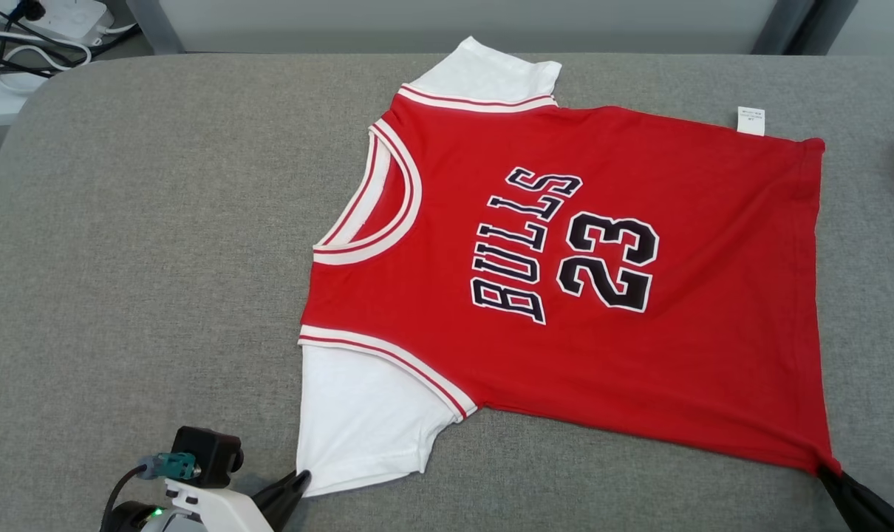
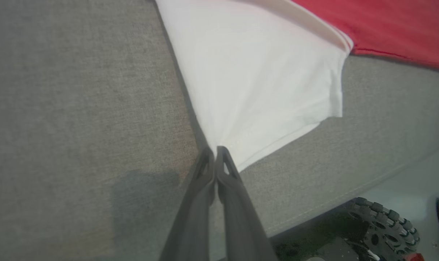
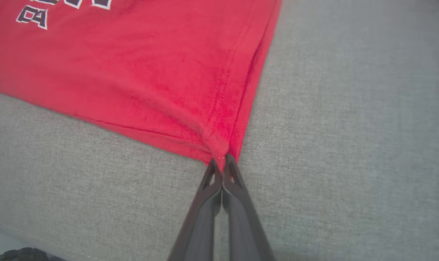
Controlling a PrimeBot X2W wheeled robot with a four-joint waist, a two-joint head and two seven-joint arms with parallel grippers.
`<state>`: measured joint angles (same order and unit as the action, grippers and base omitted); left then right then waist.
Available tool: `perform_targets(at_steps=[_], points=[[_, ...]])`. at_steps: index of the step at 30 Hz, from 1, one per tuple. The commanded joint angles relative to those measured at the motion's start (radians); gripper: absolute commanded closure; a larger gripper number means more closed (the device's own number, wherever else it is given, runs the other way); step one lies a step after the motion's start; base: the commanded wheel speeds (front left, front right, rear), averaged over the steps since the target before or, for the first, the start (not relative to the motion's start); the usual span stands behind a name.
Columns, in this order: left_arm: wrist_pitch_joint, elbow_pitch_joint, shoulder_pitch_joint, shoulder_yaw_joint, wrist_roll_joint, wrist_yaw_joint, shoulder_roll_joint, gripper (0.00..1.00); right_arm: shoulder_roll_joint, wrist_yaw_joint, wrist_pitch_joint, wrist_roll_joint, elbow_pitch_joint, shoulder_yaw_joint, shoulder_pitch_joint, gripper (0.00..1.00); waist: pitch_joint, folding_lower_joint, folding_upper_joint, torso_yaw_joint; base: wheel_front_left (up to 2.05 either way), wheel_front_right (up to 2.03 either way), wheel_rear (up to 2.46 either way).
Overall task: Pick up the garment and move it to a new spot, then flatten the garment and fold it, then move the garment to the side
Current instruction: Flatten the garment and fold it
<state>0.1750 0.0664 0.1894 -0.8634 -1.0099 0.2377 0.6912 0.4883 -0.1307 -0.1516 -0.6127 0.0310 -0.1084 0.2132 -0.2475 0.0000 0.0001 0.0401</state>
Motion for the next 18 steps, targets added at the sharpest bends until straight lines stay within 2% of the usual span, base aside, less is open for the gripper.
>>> perform_targets(at_steps=[1, 5, 6, 7, 9, 10, 11, 12, 13, 18], points=[[0.000, 0.010, 0.025, 0.034, -0.015, -0.001, 0.036, 1.00, 0.050, 0.000, 0.030, 0.016, 0.006, -0.004, -0.009, 1.00, 0.006, 0.0000, -0.0001, -0.001, 0.00, 0.00, 0.00], [0.017, -0.012, 0.020, 0.033, -0.040, -0.018, 0.039, 1.00, 0.054, 0.000, 0.060, 0.030, 0.039, -0.010, -0.022, 1.00, 0.013, 0.0000, -0.0001, -0.002, 0.00, 0.00, 0.00], [0.011, -0.025, 0.020, 0.035, -0.042, -0.024, 0.036, 1.00, 0.053, 0.000, 0.065, 0.030, 0.048, -0.014, -0.027, 0.81, 0.014, 0.0000, -0.0001, -0.001, 0.00, 0.00, 0.00], [0.001, -0.040, 0.021, 0.039, -0.047, -0.032, 0.029, 0.96, 0.052, 0.000, 0.070, 0.030, 0.056, -0.017, -0.031, 0.68, 0.016, 0.0000, -0.0001, 0.000, 0.00, 0.00, 0.00], [-0.019, -0.078, 0.025, 0.046, -0.054, -0.048, 0.014, 0.66, 0.053, 0.000, 0.084, 0.033, 0.074, -0.019, -0.040, 0.50, 0.019, 0.0000, -0.0001, 0.002, 0.00, 0.00, 0.00], [-0.019, -0.078, 0.025, 0.046, -0.054, -0.048, 0.014, 0.66, 0.053, 0.000, 0.084, 0.033, 0.074, -0.019, -0.040, 0.50, 0.019, 0.0000, -0.0001, 0.002, 0.00, 0.00, 0.00], [-0.027, -0.098, 0.028, 0.048, -0.058, -0.059, 0.005, 0.36, 0.053, 0.000, 0.091, 0.033, 0.083, -0.019, -0.043, 0.27, 0.021, 0.0000, -0.0001, 0.003, 0.00, 0.00, 0.00], [-0.039, -0.119, 0.031, 0.051, -0.062, -0.070, -0.005, 0.06, 0.053, 0.000, 0.096, 0.034, 0.093, -0.017, -0.045, 0.00, 0.023, 0.0000, -0.0001, 0.005, 0.00, 0.00, 0.00], [-0.054, -0.140, 0.033, 0.055, -0.065, -0.079, -0.016, 0.00, 0.053, 0.000, 0.102, 0.036, 0.102, -0.014, -0.046, 0.00, 0.025, 0.0000, -0.0001, 0.007, 0.00, 0.00, 0.00], [-0.087, -0.228, 0.043, 0.058, -0.076, -0.120, -0.054, 0.00, 0.054, 0.000, 0.171, 0.068, 0.109, 0.019, -0.050, 0.00, 0.039, 0.0000, -0.0001, 0.011, 0.00, 0.00, 0.00]])
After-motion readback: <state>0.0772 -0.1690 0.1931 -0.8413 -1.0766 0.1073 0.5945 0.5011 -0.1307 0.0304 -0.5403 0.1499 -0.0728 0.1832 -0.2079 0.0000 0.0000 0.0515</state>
